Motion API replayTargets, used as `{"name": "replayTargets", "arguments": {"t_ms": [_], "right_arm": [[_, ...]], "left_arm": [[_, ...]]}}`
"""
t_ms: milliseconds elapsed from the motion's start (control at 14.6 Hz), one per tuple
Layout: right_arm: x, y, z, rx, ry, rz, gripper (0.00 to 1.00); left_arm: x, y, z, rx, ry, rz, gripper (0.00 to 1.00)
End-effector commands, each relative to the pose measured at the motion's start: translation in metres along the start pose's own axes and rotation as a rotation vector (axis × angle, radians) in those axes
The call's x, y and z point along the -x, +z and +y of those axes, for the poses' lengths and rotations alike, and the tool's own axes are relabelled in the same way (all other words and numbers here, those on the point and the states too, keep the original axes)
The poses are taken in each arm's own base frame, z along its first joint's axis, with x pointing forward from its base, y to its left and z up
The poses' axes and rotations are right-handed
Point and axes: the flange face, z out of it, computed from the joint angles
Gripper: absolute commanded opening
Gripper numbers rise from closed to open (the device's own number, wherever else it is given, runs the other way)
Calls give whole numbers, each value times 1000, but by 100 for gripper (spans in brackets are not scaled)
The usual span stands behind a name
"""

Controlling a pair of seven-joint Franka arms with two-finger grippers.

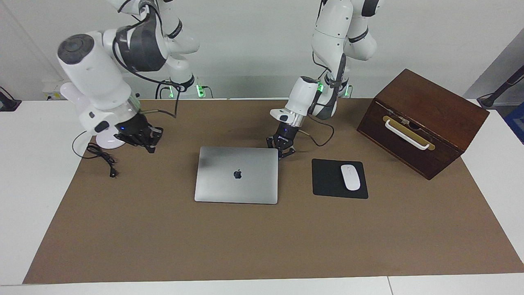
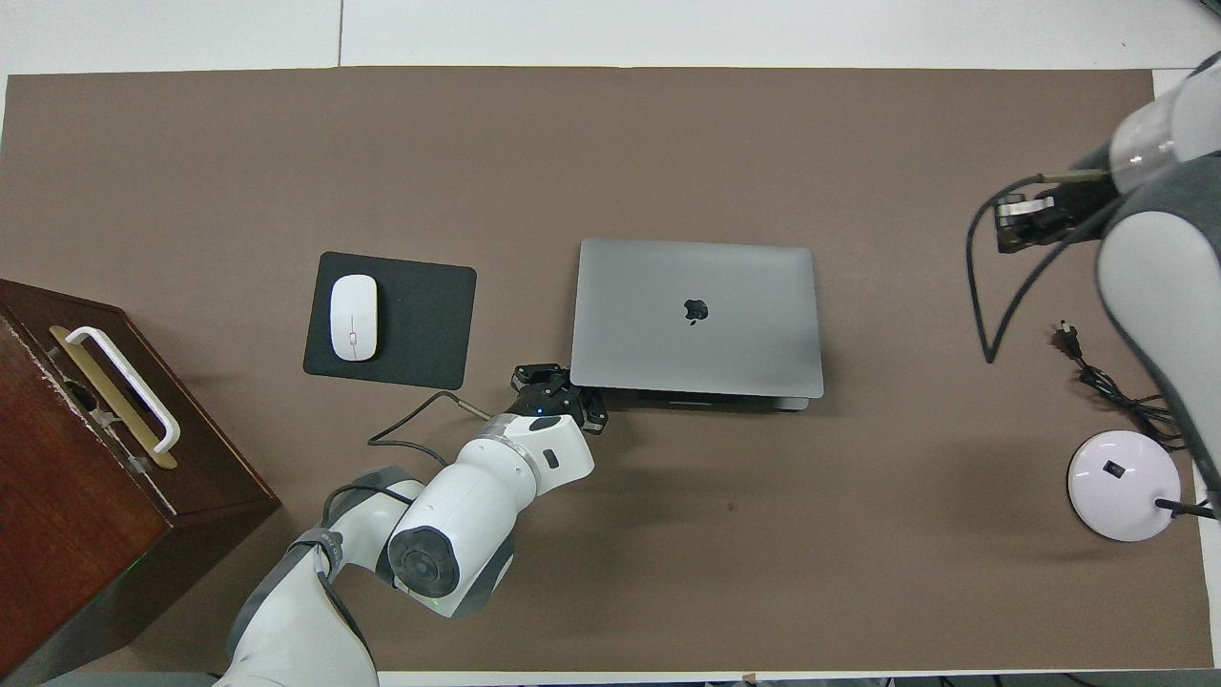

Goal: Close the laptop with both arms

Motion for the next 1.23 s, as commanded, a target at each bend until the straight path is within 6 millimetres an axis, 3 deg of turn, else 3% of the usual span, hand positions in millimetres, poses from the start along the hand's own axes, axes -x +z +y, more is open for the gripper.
{"name": "replayTargets", "arguments": {"t_ms": [0,68,137,205,274,616,753,1163], "right_arm": [[28,-35,42,34,-30,6,0],[36,-44,60,35,-16,7,0],[43,-48,76,35,2,1,27],[49,-51,88,34,16,-3,66],[53,-52,92,33,23,-8,100],[61,-49,82,18,76,-18,100],[61,-49,82,18,74,-16,100],[63,-46,71,17,67,-19,100]], "left_arm": [[10,-4,-5,-6,-25,-35,0],[5,-9,-5,-5,-27,-43,0],[0,-15,-4,-4,-28,-64,0],[-6,-22,-3,-4,-29,-89,0],[-10,-28,-3,-2,-28,-101,0],[-23,-49,-7,-7,-38,-142,0],[-34,-67,-6,-4,-38,-202,0],[-69,-131,-36,-23,-72,-456,0]]}}
